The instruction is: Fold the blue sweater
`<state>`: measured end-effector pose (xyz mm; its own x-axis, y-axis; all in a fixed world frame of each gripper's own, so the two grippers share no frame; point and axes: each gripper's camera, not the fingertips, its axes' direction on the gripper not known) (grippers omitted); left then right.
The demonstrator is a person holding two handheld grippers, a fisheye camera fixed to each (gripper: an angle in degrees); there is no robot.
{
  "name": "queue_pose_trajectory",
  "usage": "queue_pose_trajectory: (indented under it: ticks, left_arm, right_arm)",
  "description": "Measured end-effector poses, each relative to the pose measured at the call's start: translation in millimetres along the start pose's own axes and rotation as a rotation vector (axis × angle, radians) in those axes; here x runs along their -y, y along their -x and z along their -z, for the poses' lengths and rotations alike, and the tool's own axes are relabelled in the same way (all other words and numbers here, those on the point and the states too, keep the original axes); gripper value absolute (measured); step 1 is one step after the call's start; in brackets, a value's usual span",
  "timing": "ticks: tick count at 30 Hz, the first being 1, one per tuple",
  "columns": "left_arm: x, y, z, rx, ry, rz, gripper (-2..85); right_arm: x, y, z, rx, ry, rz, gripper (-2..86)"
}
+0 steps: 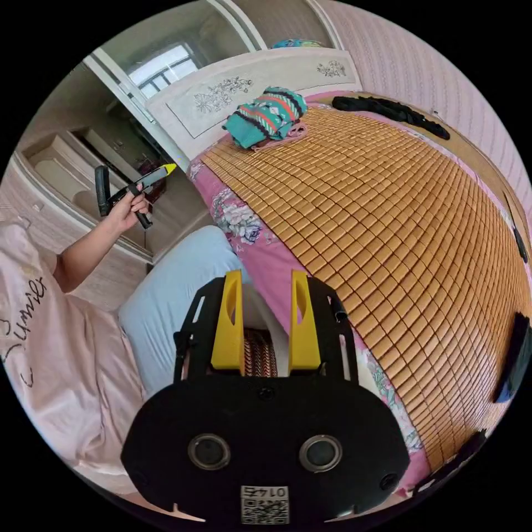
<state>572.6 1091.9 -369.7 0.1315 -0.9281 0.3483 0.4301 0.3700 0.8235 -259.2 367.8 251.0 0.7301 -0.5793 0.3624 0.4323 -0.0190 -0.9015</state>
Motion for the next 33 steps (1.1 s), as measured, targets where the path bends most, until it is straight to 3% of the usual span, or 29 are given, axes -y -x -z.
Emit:
queue_pose_trajectory:
  ticks: [8, 12, 20, 24, 28, 31, 33]
  left_arm:
    - [-12, 117, 10, 0.011, -0.05, 0.164, 8.3]
    - [17, 149, -17, -0.014, -0.053, 0.162, 9.2]
    - [91, 207, -105, 0.023, 0.023, 0.141, 10.7]
    - [122, 243, -125, 0.034, -0.041, 0.232, 9.9]
    - [148, 273, -170, -0.063, 0.019, 0.332, 8.9]
    - [156, 286, -177, -0.191, 0.025, 0.373, 5.3]
    - [163, 283, -172, -0.183, 0.05, 0.341, 4.4]
  right_arm:
    - [227, 120, -30, -0.178, 0.016, 0.4, 11.5]
    - [324, 152, -71, -0.151, 0.093, 0.416, 16.3]
    - [489, 207, -175, -0.273, 0.123, 0.444, 13.7]
    - [523, 204, -209, -0.302, 0.128, 0.404, 13.7]
    - [536, 182, -234, -0.35, 0.182, 0.417, 10.2]
    - [515, 155, -193, -0.299, 0.058, 0.393, 1.5]
    - [494, 131, -161, -0.333, 0.0, 0.357, 0.8]
